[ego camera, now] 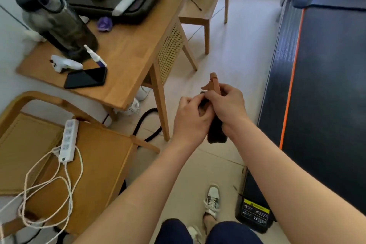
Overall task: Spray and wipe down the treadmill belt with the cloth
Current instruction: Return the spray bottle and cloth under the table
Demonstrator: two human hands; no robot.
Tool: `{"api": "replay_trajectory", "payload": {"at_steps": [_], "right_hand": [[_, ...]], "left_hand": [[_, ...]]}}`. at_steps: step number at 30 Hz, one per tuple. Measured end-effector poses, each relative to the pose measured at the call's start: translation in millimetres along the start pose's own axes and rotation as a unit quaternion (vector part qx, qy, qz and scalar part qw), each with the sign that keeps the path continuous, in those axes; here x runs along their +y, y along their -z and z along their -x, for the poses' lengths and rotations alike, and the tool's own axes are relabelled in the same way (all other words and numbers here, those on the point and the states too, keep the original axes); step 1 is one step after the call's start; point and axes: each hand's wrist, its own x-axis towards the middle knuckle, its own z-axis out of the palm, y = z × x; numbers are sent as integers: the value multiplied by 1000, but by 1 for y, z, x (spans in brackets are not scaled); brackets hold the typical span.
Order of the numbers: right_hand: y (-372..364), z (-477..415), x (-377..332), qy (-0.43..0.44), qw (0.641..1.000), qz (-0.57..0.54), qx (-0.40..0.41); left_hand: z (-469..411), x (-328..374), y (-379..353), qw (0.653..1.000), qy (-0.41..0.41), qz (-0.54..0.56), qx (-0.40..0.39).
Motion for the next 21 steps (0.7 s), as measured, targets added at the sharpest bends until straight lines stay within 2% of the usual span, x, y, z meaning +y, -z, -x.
{"api": "replay_trajectory", "payload": {"at_steps": [3,6,11,13,18,21], "right_hand": [[-23,-52,-1,-41,999,-9,7],[-42,-99,-4,-68,998,-9,-5],[-62,-187,-5,-102,992,-31,-64],[-66,-223,-3,-113,990,-53,-72],[-72,-310,17,-134,982,-84,-100],[-67,-381,47,-165,977,-83,-109]], "left_hand": [[-54,-14,3,999,1,-2,-53],[-99,-29,0,998,2,9,-62],[-192,-59,-26,995,-22,-84,-56],[-228,-71,-40,995,-9,-76,-72],[-310,-101,-77,989,120,42,-79],[-371,-124,-118,978,187,48,-79]]}}
